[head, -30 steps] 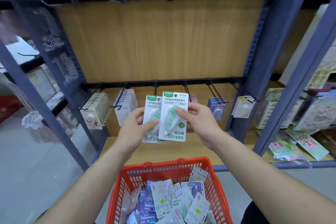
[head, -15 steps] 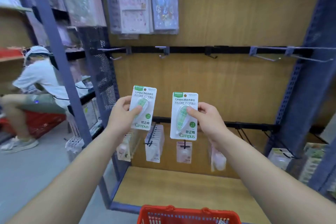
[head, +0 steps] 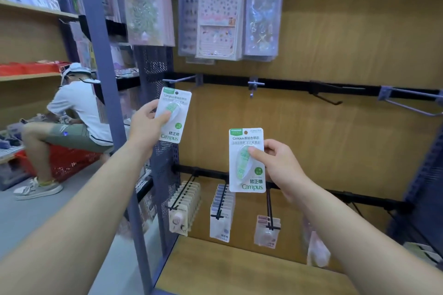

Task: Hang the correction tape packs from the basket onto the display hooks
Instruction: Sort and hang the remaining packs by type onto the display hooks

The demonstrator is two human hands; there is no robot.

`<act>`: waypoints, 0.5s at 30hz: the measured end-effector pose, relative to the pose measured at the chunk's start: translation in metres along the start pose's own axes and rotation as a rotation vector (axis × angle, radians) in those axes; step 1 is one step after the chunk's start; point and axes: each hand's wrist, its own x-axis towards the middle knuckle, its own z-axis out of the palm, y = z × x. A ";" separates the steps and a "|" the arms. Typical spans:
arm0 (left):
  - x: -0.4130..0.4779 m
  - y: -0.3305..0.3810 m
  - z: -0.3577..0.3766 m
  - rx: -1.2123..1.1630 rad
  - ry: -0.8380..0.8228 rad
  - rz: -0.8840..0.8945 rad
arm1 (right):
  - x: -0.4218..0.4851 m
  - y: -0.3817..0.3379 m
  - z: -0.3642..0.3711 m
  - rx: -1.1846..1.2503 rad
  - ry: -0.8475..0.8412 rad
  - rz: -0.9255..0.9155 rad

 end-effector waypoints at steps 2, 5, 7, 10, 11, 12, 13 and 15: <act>0.005 -0.004 -0.002 0.001 0.000 0.008 | 0.004 0.002 0.002 -0.008 0.004 0.003; 0.010 -0.007 -0.005 -0.019 -0.025 0.013 | 0.007 0.005 0.004 -0.012 -0.007 0.002; 0.012 -0.007 -0.007 -0.019 -0.038 0.022 | 0.008 0.007 0.007 -0.005 -0.017 0.003; 0.016 -0.006 -0.007 -0.012 -0.065 0.043 | 0.009 0.010 0.010 -0.007 -0.025 0.001; 0.016 -0.006 -0.007 -0.003 -0.073 0.044 | 0.009 0.012 0.011 -0.008 -0.028 0.001; 0.017 -0.005 -0.006 0.002 -0.075 0.044 | 0.010 0.013 0.012 -0.007 -0.031 0.002; 0.018 -0.004 -0.005 0.008 -0.074 0.042 | 0.010 0.013 0.013 -0.006 -0.034 0.004; 0.020 -0.004 -0.004 0.017 -0.071 0.041 | 0.011 0.015 0.014 -0.006 -0.034 0.004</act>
